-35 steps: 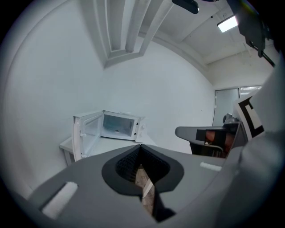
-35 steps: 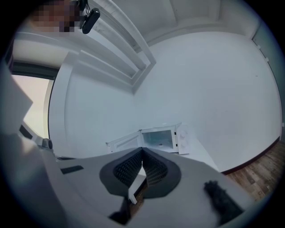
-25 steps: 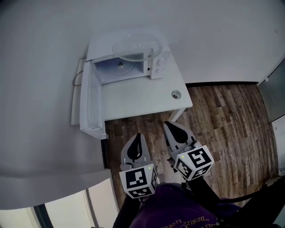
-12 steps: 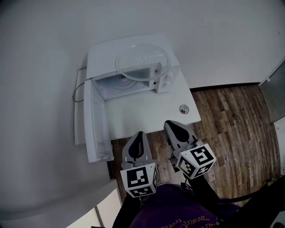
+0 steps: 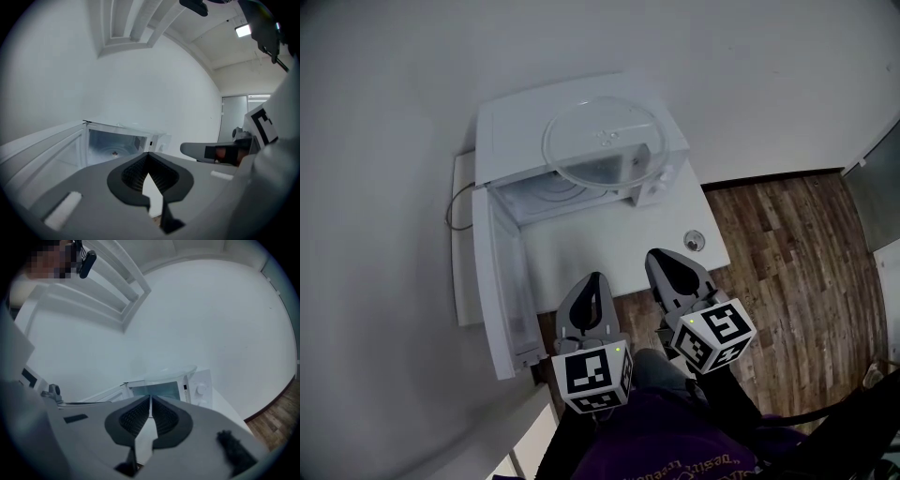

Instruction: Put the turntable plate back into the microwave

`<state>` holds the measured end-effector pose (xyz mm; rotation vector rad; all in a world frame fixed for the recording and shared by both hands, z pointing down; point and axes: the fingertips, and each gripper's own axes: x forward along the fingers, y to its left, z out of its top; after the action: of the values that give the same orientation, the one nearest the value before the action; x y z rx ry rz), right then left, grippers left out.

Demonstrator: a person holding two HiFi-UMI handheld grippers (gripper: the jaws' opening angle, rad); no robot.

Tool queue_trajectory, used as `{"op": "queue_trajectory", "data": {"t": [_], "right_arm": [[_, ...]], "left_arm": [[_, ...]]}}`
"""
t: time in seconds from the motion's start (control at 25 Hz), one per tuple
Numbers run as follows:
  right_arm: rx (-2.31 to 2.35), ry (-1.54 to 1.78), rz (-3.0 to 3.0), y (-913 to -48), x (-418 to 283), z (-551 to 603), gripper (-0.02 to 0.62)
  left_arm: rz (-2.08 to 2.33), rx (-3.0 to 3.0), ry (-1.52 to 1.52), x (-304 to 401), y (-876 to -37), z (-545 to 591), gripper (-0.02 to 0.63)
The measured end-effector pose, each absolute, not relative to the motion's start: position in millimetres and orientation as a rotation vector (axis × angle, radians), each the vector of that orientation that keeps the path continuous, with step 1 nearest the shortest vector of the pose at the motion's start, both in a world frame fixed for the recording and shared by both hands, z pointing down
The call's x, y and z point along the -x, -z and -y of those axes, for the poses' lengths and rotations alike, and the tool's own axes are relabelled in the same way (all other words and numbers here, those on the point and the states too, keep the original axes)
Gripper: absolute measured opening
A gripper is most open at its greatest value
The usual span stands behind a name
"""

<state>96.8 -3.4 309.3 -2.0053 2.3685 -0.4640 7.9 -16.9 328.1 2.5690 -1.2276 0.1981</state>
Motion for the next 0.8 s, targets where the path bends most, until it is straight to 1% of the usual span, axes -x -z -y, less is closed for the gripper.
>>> {"op": "queue_trajectory", "data": {"t": [0.32,0.36,0.44,0.48,0.56,0.68,0.8], "right_arm": [[1.970,0.475,-2.382,-314,-119,35,0.009],[1.953,0.484,-2.388,-315,-122,39,0.015],[1.909,0.521,-2.405,-317,-127,48,0.062],[1.886,0.536,-2.414,-316,-130,52,0.074],[1.850,0.550,-2.429,-313,-137,60,0.084],[1.804,0.578,-2.431,-311,-148,71,0.098],[1.759,0.629,-2.421,-313,-160,80,0.117]], "left_arm": [[1.259,-2.514,-0.204,-20,-339,45,0.006],[1.269,-2.507,-0.200,-22,-339,49,0.006],[1.284,-2.496,-0.190,-28,-337,57,0.006],[1.286,-2.492,-0.184,-33,-336,62,0.008],[1.284,-2.486,-0.168,-42,-332,70,0.049],[1.279,-2.471,-0.133,-57,-328,82,0.078],[1.259,-2.444,-0.105,-69,-329,89,0.131]]}}
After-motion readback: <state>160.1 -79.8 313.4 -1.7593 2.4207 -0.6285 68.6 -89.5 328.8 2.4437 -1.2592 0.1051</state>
